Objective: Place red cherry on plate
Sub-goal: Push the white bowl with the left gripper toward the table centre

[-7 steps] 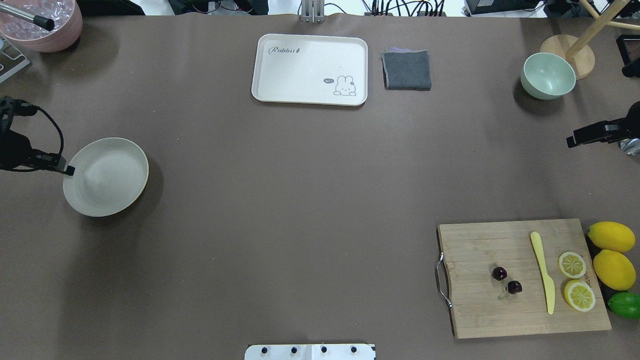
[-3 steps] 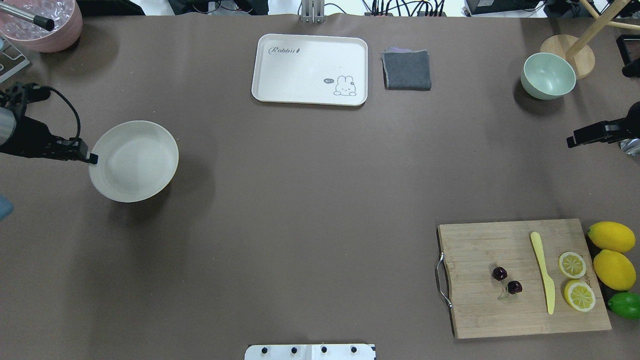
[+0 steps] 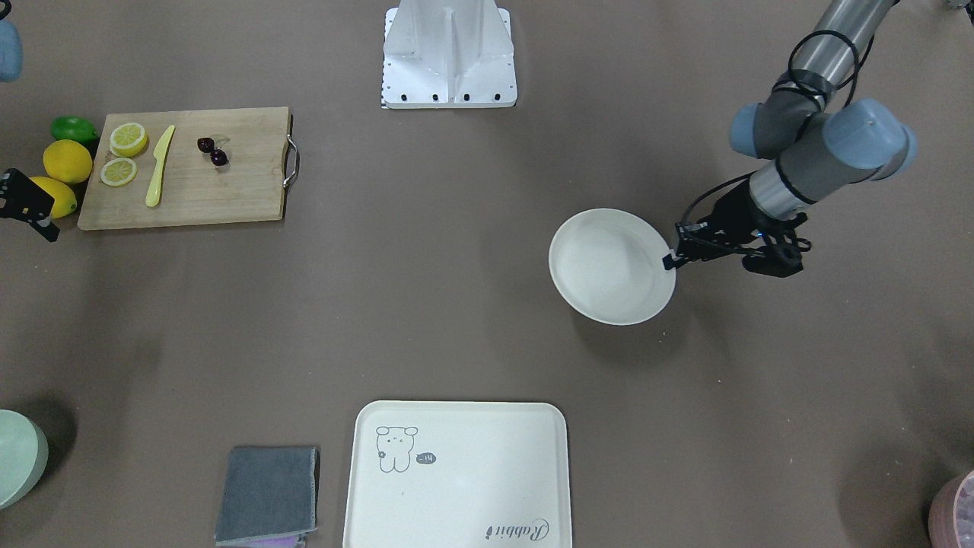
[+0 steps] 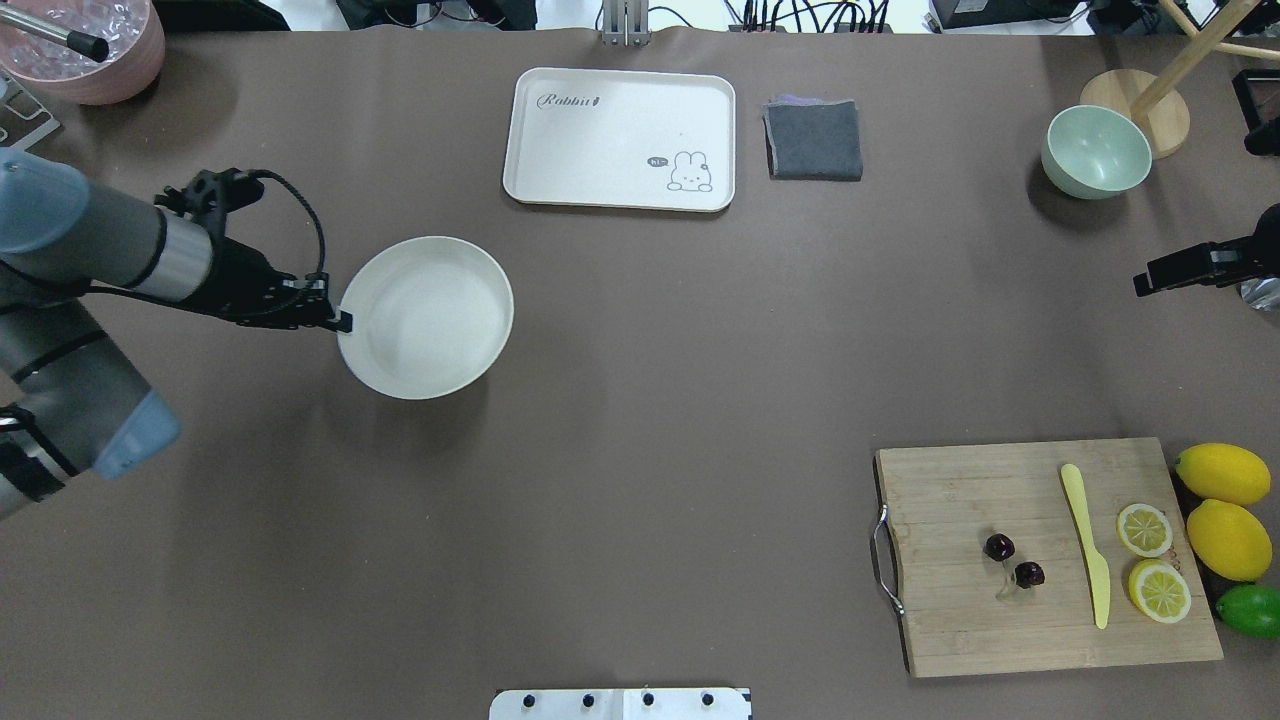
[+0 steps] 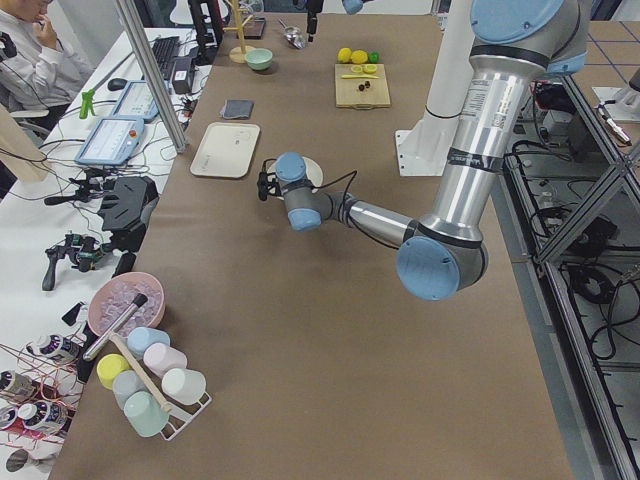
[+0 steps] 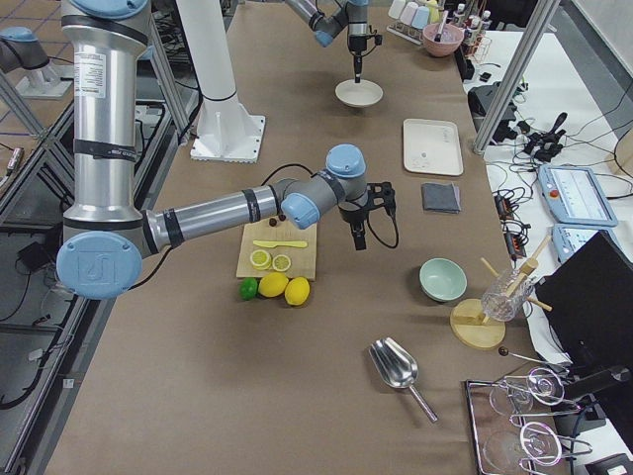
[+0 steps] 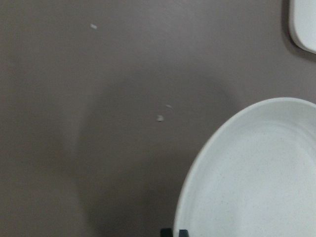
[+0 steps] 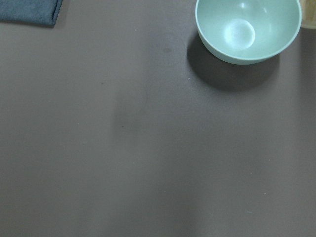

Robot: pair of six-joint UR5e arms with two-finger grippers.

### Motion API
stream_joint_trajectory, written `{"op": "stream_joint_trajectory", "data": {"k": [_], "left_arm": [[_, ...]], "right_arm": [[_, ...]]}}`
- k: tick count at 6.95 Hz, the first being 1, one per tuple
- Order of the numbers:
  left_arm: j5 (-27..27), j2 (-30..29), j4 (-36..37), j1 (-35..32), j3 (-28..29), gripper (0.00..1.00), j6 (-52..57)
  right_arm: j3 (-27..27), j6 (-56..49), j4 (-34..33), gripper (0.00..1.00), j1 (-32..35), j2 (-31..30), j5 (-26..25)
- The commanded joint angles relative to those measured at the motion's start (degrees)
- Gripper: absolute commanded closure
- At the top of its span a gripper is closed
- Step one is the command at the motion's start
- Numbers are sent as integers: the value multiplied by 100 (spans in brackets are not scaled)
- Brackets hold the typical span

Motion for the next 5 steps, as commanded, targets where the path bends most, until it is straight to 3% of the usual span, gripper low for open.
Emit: {"op": "stream_joint_trajectory", "data": {"k": [1, 2, 5], "left_arm": [[924, -995, 867, 944, 3, 100, -645], [1225, -1261, 1151, 1340, 12, 100, -656], [1518, -1316, 1154, 1511, 56, 100, -656]], "right_arm": [[0, 3, 0, 0, 0, -2, 9], [0, 3, 0, 0, 0, -2, 17], [0, 3, 0, 0, 0, -10, 26]]}}
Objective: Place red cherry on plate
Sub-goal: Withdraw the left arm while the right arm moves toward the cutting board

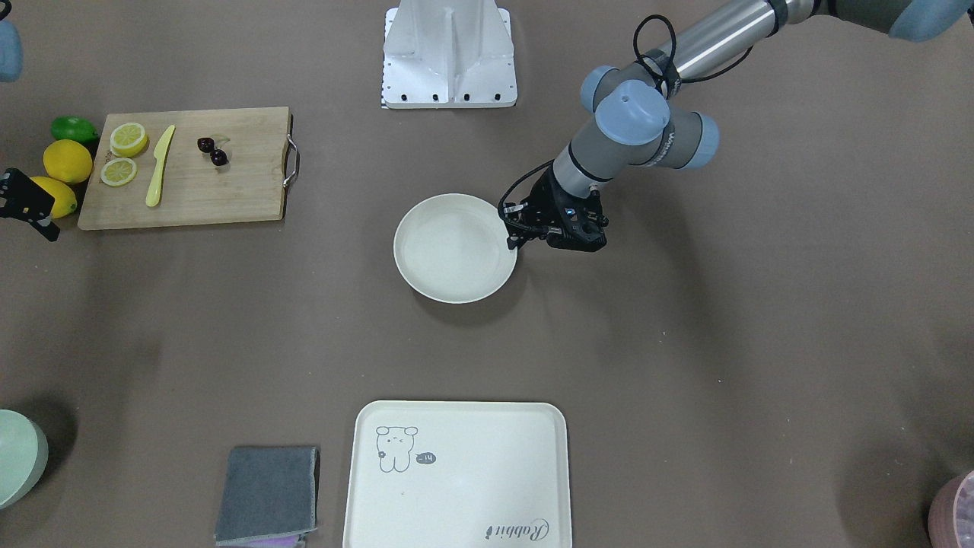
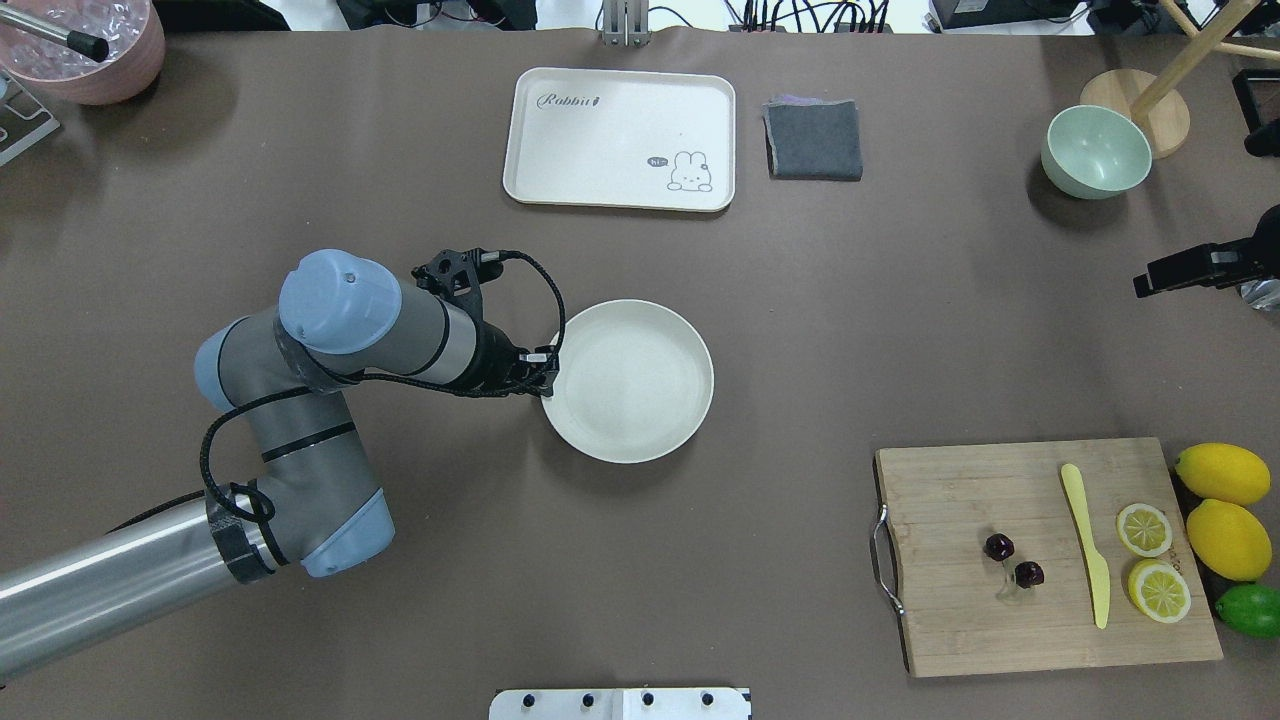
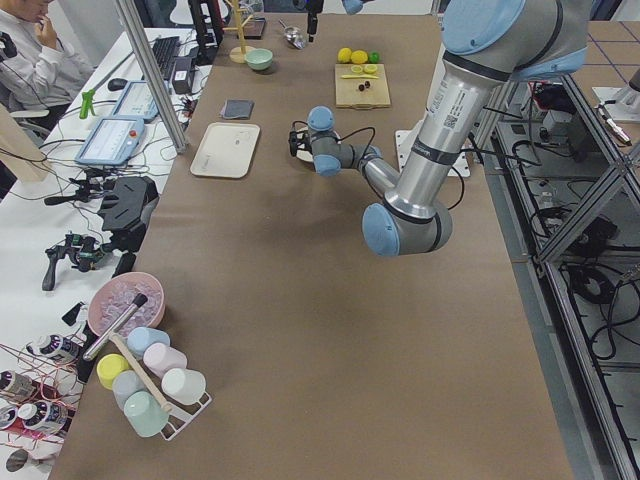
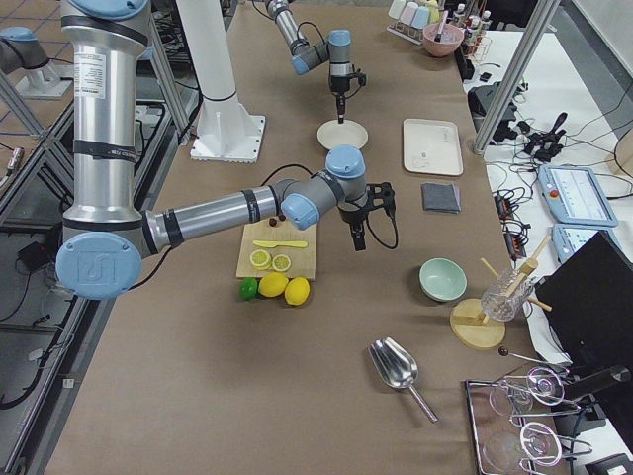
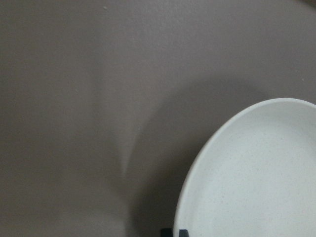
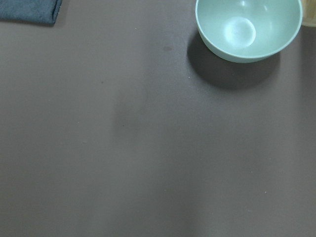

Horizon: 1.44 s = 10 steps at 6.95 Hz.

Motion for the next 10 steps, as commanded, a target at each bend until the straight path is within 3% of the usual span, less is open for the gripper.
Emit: {"op": "stream_joint_trajectory", "data": {"k": [1, 2, 3, 4, 6, 8, 9, 10], "left_arm": [[76, -12, 8, 46, -6, 34, 10], [76, -3, 8, 28, -67, 3, 19], [42, 40, 34, -94, -241, 2, 19], [-324, 197, 521, -452, -669, 2, 63], [-1143, 671, 2458, -1549, -1985, 2, 1136], [-1189, 1068, 4970, -2603, -2868, 2, 3618], [-1180, 1225, 5704, -3313, -2880, 2, 5215], [-1172, 1793, 5868, -4251, -2793, 2, 6997]], "right_arm": [[0, 0, 0, 0, 0, -1, 12], [52, 165, 9, 0, -9, -1, 30], [114, 297, 9, 0, -78, -1, 38], [210, 455, 0, 0, -218, -1, 30], [587, 1280, -17, 0, -867, -62, -293], [991, 2306, -26, 0, -1701, -89, -802], [1115, 2686, -26, 0, -2123, -98, -1136], [1299, 3107, -26, 0, -2492, -124, -1392]]}}
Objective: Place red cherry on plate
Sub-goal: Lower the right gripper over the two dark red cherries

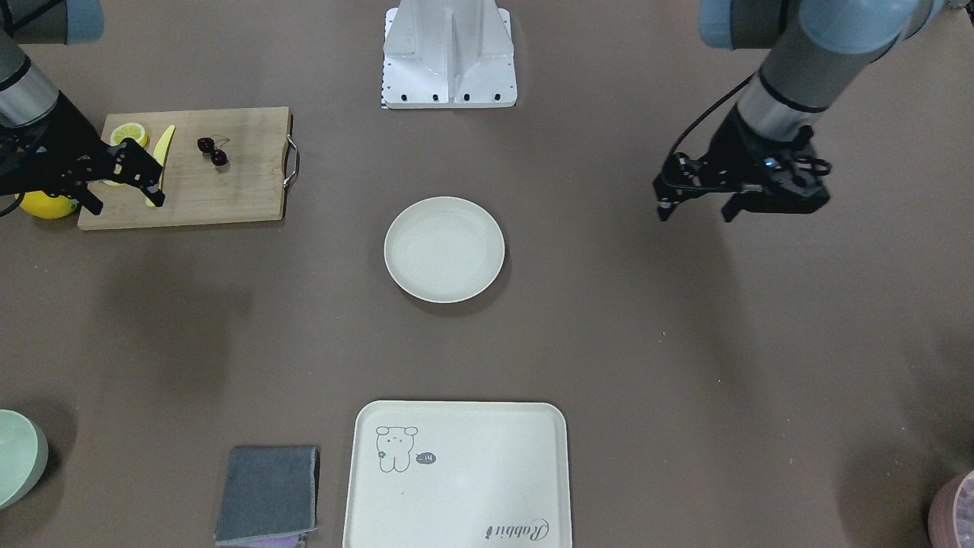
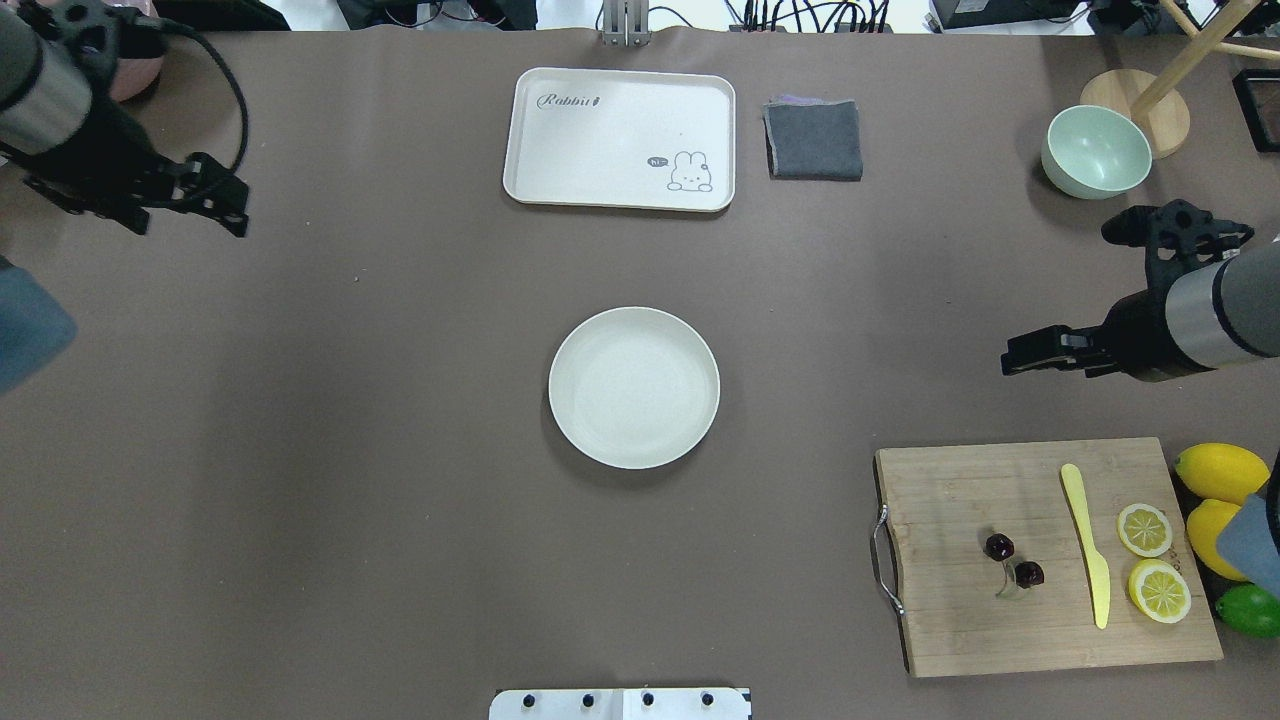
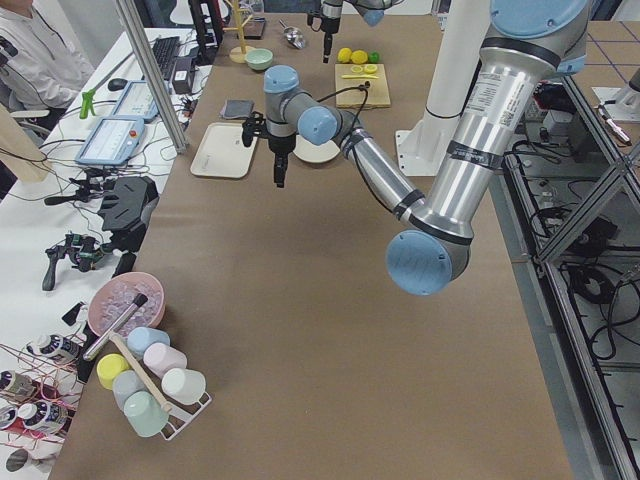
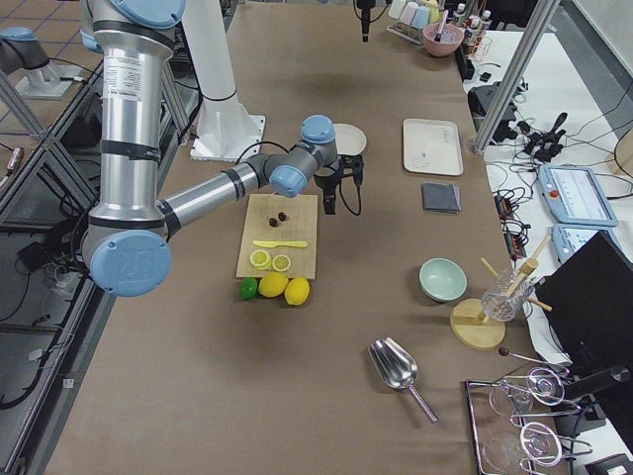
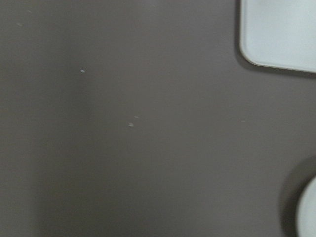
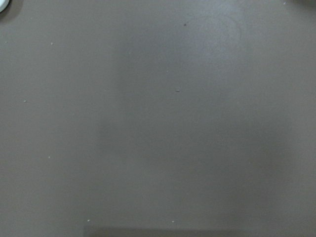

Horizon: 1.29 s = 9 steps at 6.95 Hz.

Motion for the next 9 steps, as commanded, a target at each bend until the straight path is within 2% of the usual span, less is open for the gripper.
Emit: {"op": "stream_joint_trajectory", "data": {"k": [1, 2, 3, 4, 6, 8, 9], "left_arm": [[-5, 673, 555, -1890, 552, 2, 3353], [-23, 674, 494, -2482, 1297, 2, 4593], [-40, 692, 458, -2897, 1662, 2, 5127], [-40, 892, 414, -2962, 1657, 2, 5107], [-40, 1191, -452, -2962, 1823, 2, 5071], [-49, 1263, -500, -2962, 1823, 2, 5089], [-58, 1315, -509, -2954, 1815, 2, 5089]], "right_arm": [[420, 768, 0, 0, -756, -130, -462], [553, 944, -9, 0, -1089, -314, -759], [633, 1085, -9, 0, -1432, -542, -1084], [660, 1087, 0, 0, -1853, -788, -1426], [608, 1017, -9, 0, -2338, -1018, -1849], [563, 851, -9, 0, -2751, -975, -1982], [485, 171, -9, 0, -2745, -975, -1975]]}}
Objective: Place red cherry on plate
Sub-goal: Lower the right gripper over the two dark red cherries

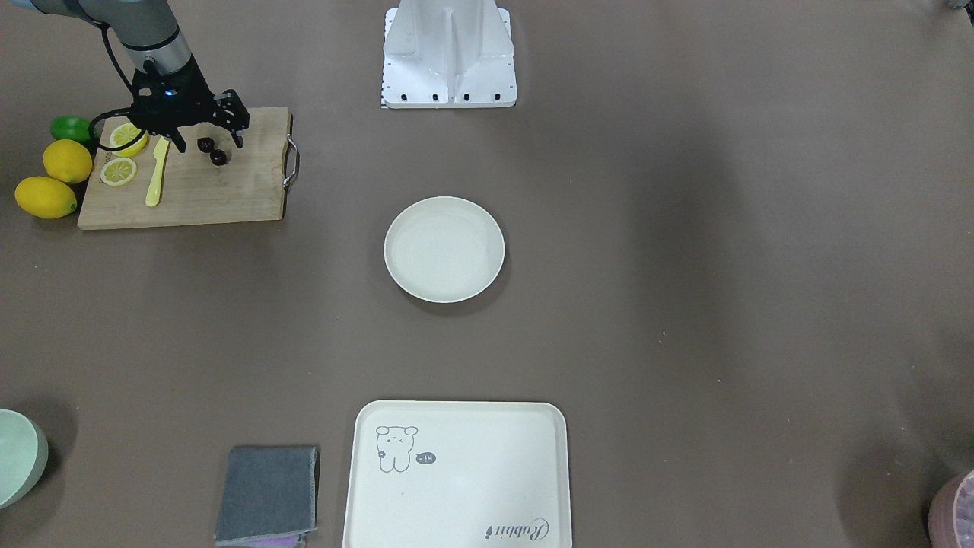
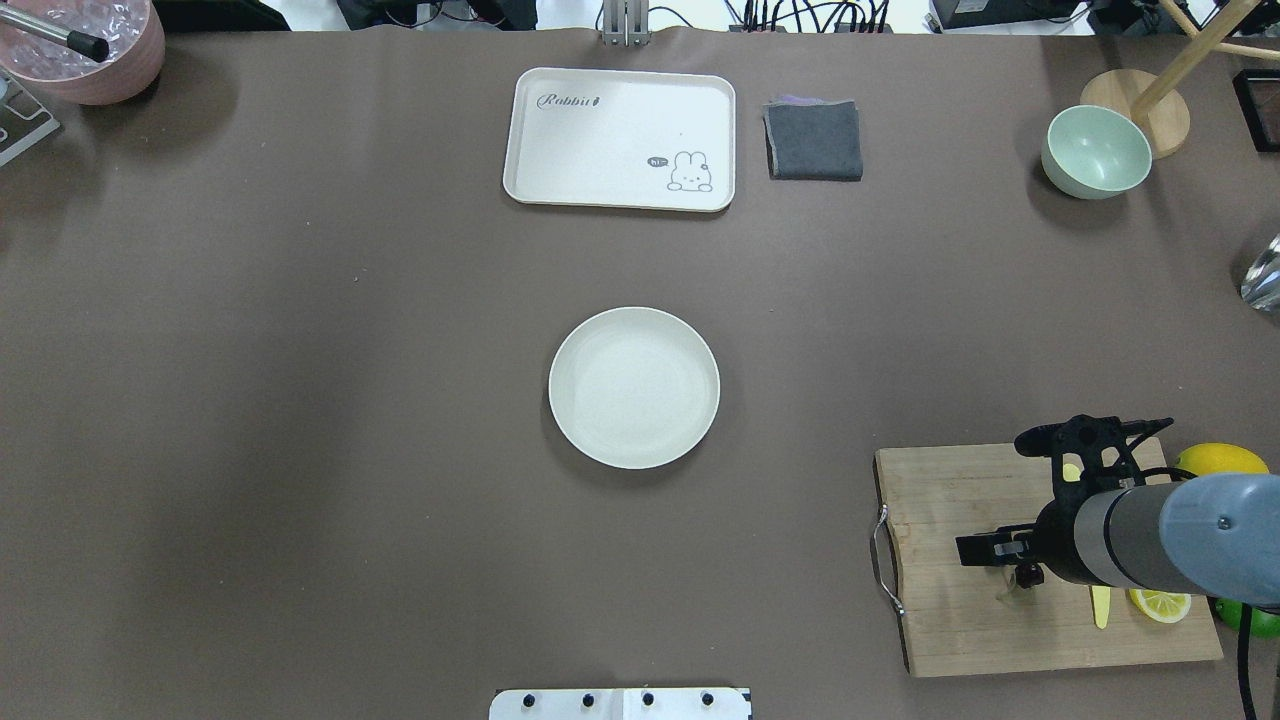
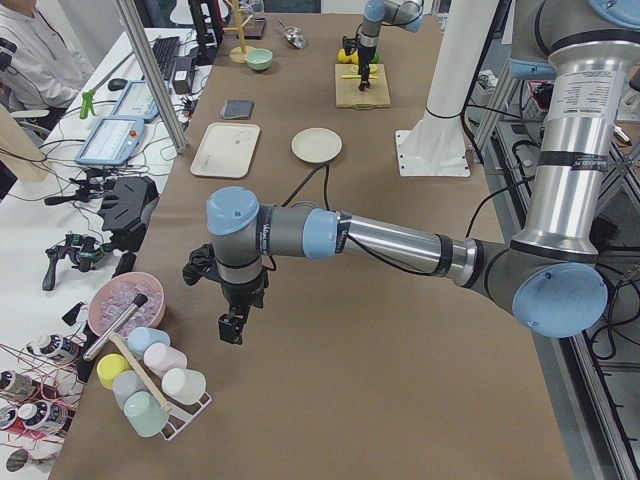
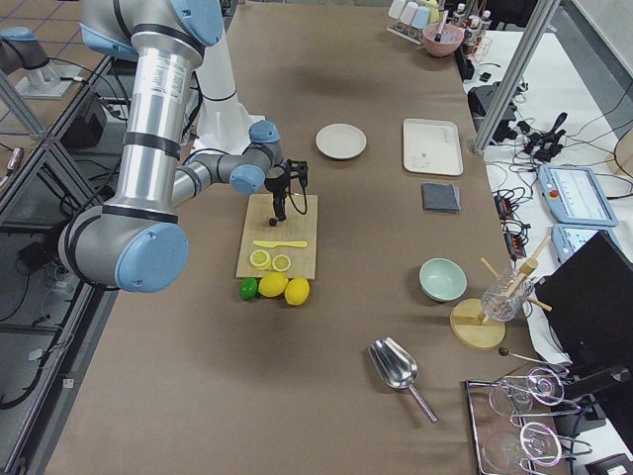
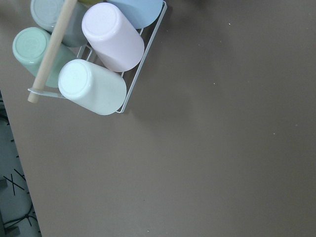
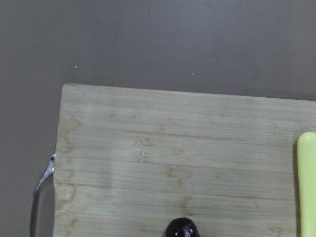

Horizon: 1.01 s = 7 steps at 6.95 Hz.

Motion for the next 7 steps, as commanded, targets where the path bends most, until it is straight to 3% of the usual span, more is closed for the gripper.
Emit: {"op": "stream_joint_trajectory", "data": {"k": [1, 3, 6, 7], "left_arm": [[1, 60, -33, -4, 7, 2, 6], [-69, 121, -42, -4, -11, 2, 6], [-122, 121, -51, 5, -2, 2, 6], [-122, 121, -42, 5, -10, 2, 6]], "right_arm": [[-115, -1022, 7, 0, -16, 37, -6], [-404, -1454, -2, 0, 90, 220, -49], [-397, -1431, -2, 23, 108, 222, -50], [-380, -1405, -2, 24, 117, 213, -24]]}}
